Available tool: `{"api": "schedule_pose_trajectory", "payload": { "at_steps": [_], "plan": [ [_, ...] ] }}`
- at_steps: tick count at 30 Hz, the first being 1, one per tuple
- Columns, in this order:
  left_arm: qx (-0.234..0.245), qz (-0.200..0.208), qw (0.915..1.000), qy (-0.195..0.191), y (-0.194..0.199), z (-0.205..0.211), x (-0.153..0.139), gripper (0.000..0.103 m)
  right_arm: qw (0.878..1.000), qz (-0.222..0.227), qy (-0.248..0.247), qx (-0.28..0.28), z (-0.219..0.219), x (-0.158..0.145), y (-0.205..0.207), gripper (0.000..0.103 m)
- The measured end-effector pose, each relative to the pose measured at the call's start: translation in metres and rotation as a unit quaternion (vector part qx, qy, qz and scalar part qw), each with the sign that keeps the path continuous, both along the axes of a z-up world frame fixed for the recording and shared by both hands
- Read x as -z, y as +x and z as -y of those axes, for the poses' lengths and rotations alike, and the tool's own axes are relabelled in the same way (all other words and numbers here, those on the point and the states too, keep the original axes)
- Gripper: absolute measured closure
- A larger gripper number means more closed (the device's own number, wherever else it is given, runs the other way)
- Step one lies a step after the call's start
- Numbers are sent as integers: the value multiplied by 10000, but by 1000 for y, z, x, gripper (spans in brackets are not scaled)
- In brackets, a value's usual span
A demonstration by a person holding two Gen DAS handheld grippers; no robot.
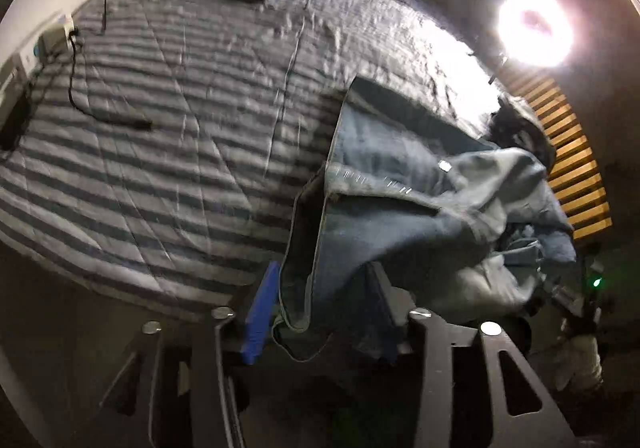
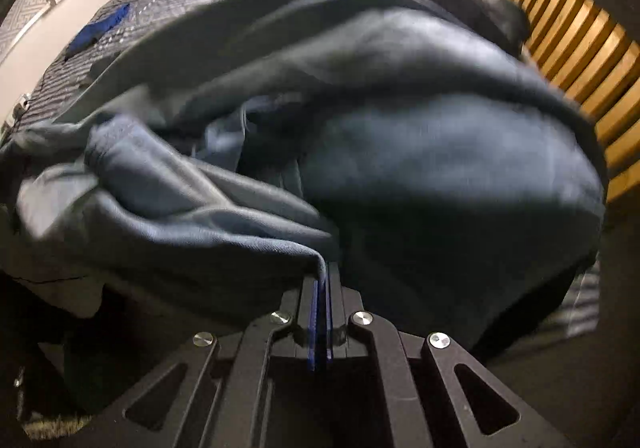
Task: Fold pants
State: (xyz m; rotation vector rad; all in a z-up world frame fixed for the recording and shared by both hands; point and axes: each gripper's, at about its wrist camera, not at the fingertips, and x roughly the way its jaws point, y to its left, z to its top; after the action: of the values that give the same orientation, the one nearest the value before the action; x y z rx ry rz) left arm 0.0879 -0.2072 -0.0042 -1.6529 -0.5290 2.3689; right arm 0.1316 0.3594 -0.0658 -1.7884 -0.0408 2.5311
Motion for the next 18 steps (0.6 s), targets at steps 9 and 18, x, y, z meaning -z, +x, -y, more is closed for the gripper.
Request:
{"api": "schedule_pose_trajectory", "payload": {
  "at_steps": [9, 18],
  "plan": [
    [143, 52, 9998, -102, -37, -15, 5, 38, 9989, -95, 206, -407, 17, -12, 21, 100],
    [178, 260, 9995, -25, -7, -14, 40, 18, 9980, -442, 285, -358, 23, -26, 16, 100]
  ]
}}
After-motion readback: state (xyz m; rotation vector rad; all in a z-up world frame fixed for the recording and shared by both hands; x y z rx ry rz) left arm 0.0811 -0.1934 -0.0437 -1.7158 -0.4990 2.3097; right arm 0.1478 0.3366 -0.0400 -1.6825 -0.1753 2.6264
